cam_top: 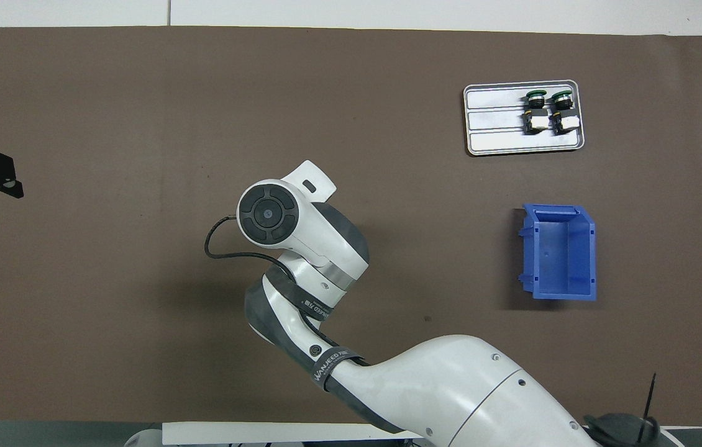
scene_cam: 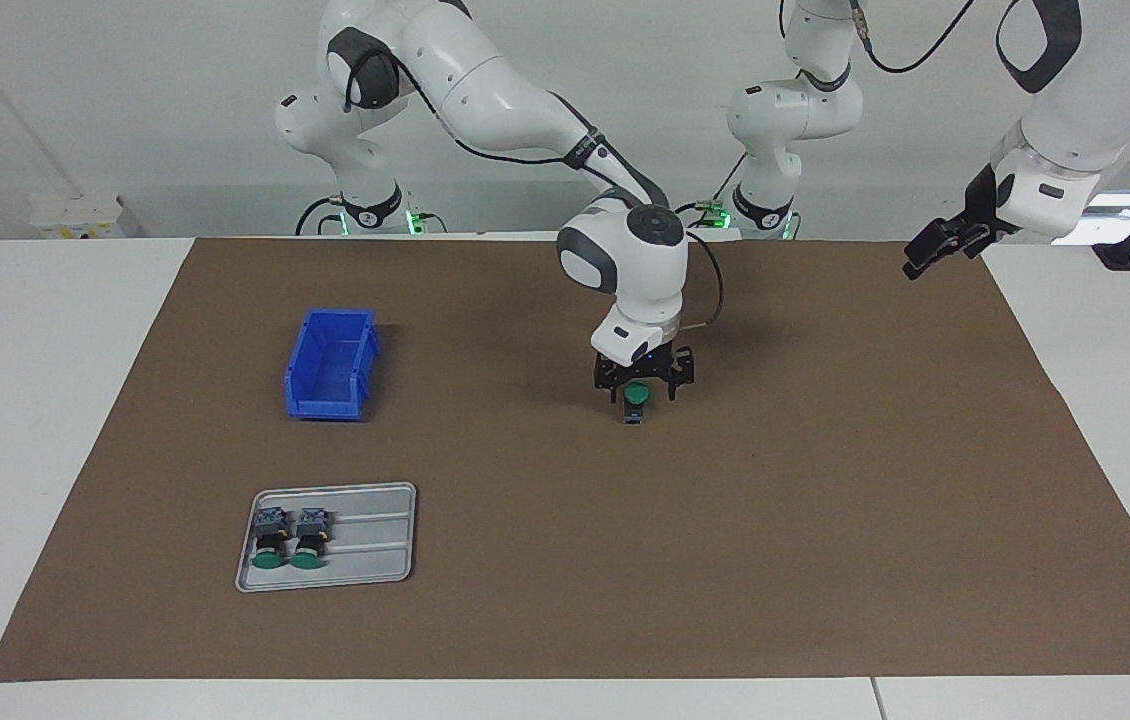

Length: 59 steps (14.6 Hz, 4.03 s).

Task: Place and press button with both arms
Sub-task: 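Carry the green button with the right gripper to the blue bin, then lower the button into the blue bin and open the right gripper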

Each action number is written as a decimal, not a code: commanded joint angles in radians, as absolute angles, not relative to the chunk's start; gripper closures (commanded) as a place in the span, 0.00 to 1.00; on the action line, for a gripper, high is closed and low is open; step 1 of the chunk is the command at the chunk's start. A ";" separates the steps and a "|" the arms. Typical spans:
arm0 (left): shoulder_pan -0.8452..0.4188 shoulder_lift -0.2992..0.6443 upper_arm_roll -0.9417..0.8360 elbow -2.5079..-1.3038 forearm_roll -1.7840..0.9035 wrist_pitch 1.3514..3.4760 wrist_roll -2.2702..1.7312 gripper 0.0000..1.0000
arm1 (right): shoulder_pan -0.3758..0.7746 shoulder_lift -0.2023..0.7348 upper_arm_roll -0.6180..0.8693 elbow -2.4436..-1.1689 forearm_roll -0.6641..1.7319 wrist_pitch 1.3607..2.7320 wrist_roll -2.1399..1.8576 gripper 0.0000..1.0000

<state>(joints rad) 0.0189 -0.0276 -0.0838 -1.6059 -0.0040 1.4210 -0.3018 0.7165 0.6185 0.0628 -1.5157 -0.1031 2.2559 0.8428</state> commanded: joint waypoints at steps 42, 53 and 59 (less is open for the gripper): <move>0.017 -0.057 -0.075 -1.638 0.008 1.437 -0.133 0.00 | -0.048 -0.086 0.052 -2.401 0.069 2.318 -0.153 0.84; 0.020 -0.058 -0.075 -1.640 0.008 1.440 -0.095 0.00 | -0.049 -0.078 0.052 -2.378 0.069 2.304 -0.158 0.34; 0.020 -0.058 -0.075 -1.640 0.008 1.445 -0.097 0.00 | -0.057 -0.094 0.052 -2.213 0.068 2.085 -0.160 0.16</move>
